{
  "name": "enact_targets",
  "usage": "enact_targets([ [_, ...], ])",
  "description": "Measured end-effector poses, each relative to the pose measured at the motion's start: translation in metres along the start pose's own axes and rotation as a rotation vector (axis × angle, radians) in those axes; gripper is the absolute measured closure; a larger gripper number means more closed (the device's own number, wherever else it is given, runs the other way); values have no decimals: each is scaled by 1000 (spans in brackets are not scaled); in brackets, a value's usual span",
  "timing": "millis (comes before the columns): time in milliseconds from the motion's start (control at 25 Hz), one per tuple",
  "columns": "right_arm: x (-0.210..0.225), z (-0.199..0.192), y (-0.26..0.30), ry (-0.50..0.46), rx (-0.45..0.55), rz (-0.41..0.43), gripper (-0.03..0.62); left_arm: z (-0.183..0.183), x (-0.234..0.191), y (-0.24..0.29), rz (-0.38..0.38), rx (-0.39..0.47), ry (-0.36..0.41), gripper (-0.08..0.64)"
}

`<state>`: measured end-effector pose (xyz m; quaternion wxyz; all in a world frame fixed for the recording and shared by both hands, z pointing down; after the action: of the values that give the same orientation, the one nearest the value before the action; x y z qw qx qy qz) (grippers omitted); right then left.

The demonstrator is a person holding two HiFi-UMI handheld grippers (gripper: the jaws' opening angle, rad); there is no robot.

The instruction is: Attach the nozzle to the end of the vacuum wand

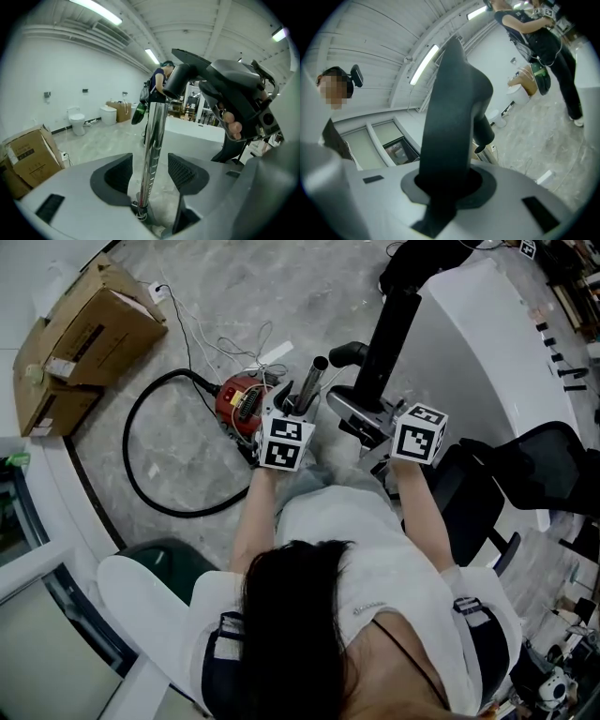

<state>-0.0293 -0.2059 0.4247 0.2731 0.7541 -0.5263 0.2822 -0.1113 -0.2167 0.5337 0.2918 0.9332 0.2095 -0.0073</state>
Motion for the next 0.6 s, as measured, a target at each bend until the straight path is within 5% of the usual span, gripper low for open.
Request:
enact_targets([
  [360, -4, 2, -2, -5, -36, 43, 515, -5, 2, 36, -113, -21, 34, 316],
  [600, 2, -1, 0, 21, -39, 33, 514, -11, 3, 50, -105, -28, -18, 316],
])
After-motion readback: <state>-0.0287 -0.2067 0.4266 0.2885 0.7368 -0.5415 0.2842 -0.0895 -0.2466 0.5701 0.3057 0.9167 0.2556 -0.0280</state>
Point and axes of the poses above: the fingertips, and each gripper's own axes: y forward along the fingers, x to its right, z out of its top, the point moved 3 cm from there along -y, backward along the fingers, and after that the axes turned 2 degrees about -y, right-handed, at the moved point
